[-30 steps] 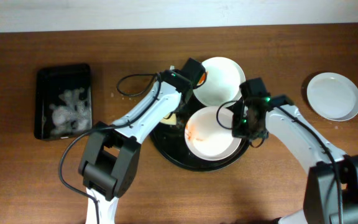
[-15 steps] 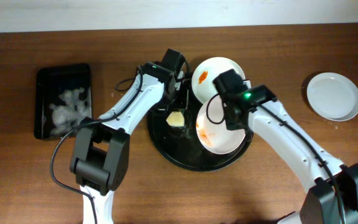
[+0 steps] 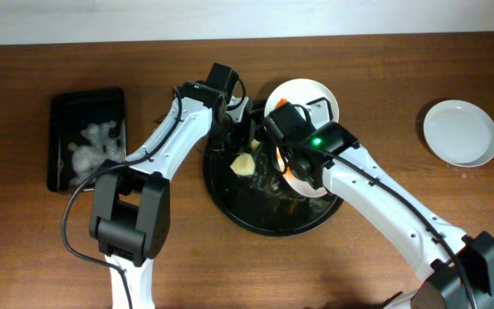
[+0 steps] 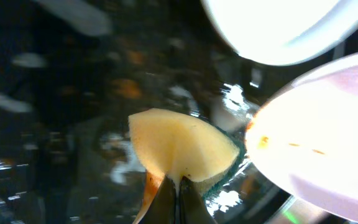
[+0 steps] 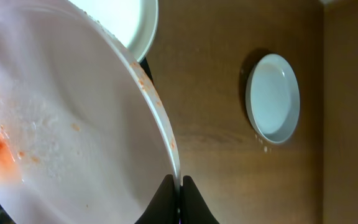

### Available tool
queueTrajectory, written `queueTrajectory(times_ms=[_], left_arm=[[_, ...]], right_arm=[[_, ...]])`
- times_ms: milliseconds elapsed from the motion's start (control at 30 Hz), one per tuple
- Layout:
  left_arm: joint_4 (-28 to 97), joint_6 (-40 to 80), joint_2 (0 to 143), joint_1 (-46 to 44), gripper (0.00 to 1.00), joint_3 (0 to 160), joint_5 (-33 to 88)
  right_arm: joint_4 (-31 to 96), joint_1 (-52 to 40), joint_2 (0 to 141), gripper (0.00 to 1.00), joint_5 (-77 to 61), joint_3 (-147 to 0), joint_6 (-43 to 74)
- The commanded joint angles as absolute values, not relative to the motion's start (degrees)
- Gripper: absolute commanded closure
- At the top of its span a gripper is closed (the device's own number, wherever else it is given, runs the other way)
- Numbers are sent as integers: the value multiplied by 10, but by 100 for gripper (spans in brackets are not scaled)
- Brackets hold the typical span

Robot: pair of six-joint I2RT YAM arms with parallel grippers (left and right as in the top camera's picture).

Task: Clean dirty plates on tray and stack at the side
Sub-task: 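Scrub the pink plate's sauce smear with the sponge in the left gripper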

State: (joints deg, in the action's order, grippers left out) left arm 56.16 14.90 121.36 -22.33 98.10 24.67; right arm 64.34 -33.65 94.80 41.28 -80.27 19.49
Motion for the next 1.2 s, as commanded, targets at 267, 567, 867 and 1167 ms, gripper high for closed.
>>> queueTrajectory(times_ms=[267, 567, 867, 1167], left_arm=[[560, 84, 1189, -222, 100, 959, 440], [484, 90, 1189, -220, 99, 870, 535], [380, 164, 1183, -221, 99, 834, 455], [350, 217, 1118, -192, 99, 834, 343]], right_arm=[[682, -341, 936, 96, 355, -818, 279], [692, -341, 937, 96, 307, -818, 295], [716, -341, 943, 96, 261, -818, 350], [697, -340, 943, 96, 232, -818, 416]])
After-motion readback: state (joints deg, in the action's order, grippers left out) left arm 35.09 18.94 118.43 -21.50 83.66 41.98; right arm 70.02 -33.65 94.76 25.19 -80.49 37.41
